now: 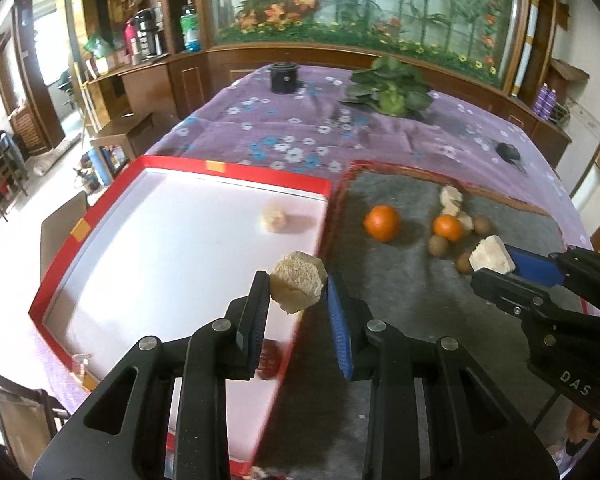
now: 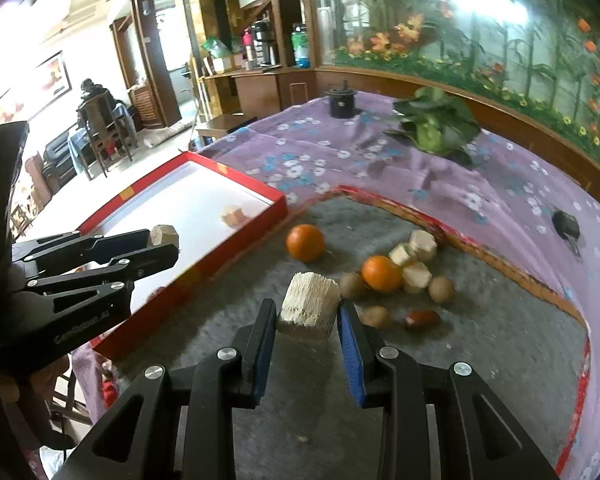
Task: Organize fruits
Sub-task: 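Carry both beige blocks into the white tray and open both grippers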
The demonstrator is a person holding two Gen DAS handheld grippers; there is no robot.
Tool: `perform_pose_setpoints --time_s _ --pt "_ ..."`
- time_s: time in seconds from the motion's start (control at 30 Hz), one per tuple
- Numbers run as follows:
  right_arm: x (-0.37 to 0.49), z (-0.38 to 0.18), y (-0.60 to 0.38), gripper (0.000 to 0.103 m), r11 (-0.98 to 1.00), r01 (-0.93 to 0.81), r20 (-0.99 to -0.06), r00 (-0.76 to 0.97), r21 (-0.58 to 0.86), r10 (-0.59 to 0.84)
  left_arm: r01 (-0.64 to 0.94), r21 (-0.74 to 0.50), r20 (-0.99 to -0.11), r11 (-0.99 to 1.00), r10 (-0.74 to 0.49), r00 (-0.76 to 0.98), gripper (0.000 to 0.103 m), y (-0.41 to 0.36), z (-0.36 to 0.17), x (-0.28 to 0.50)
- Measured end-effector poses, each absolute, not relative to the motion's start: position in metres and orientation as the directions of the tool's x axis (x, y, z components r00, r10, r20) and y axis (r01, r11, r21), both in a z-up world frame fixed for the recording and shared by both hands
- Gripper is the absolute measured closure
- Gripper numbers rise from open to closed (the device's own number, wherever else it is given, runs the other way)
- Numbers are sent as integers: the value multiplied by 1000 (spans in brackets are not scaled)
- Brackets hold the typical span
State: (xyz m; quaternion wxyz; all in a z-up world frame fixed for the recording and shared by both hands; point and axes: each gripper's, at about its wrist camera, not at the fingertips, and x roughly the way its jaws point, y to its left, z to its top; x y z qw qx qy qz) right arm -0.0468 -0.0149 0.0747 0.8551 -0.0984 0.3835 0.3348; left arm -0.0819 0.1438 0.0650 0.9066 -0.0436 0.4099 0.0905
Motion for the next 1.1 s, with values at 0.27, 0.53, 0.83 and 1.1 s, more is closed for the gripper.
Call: perform_pose_setpoints --time_s 0.27,0.53,0.83,1.1 --pt "-49 80 20 73 713 -697 -725 454 74 519 -289 -9 -754 957 184 630 75 185 63 -86" --pt "-44 81 59 73 665 -742 -727 413 81 549 -360 -17 -765 933 220 605 75 220 57 -87" --pt "-33 69 101 73 617 -781 -748 352 96 562 -382 -16 -789 924 223 573 75 234 43 -83" --pt "-16 51 133 73 605 -789 -776 318 103 546 -395 -9 -802 919 229 551 75 240 35 -75"
